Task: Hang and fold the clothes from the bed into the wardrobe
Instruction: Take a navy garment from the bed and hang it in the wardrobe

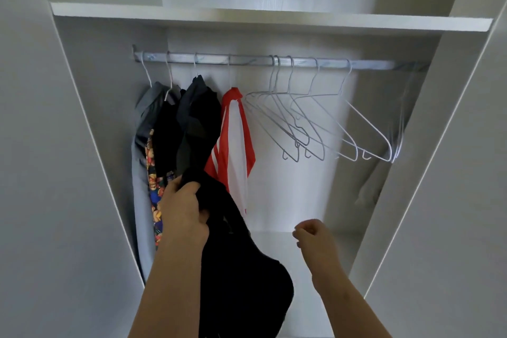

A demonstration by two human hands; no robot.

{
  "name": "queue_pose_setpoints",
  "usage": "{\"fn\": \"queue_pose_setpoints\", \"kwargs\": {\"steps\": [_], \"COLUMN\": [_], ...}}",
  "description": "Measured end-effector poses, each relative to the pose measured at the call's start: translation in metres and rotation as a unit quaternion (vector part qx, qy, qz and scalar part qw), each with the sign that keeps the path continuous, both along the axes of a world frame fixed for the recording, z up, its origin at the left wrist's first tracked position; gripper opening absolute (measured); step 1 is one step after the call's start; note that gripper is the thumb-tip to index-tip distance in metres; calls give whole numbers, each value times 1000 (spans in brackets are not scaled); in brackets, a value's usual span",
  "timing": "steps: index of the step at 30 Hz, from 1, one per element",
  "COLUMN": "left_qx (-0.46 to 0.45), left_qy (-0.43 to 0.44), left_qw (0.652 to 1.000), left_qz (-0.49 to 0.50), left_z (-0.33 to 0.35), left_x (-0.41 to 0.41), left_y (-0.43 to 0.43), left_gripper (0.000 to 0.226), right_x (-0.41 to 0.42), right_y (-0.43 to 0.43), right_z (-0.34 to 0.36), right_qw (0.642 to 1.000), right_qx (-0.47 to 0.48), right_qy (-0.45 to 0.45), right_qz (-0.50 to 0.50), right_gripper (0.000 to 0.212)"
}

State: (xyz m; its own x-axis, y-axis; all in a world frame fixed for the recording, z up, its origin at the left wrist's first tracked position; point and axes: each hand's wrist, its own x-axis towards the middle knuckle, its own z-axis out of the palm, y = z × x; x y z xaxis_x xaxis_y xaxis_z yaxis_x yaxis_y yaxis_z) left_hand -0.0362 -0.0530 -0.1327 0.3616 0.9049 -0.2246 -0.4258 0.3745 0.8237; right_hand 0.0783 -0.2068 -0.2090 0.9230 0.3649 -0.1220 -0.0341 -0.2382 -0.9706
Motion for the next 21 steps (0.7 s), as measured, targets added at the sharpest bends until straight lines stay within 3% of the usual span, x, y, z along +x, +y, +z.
{"fn": "queue_pose_setpoints", "kwargs": {"steps": [11,16,19,21], "left_qx": [-43,-125,-137,-93], "left_qy": [-26,-73,-37,5], "left_qw": [995,984,975,983], "left_qz": [82,109,170,157], "left_z": [20,25,14,13], "left_x": [93,115,126,133], "left_y": [35,40,43,45], "left_gripper": [39,36,32,27], "right_x": [124,163,175,184], "right_y": [62,86,96,102], "right_z": [45,51,48,47], "right_qw": [993,991,991,991], "right_qx": [76,80,75,78], "right_qy": [-60,-66,-66,-60], "right_qz": [62,79,88,96], "right_gripper": [17,32,41,45]}}
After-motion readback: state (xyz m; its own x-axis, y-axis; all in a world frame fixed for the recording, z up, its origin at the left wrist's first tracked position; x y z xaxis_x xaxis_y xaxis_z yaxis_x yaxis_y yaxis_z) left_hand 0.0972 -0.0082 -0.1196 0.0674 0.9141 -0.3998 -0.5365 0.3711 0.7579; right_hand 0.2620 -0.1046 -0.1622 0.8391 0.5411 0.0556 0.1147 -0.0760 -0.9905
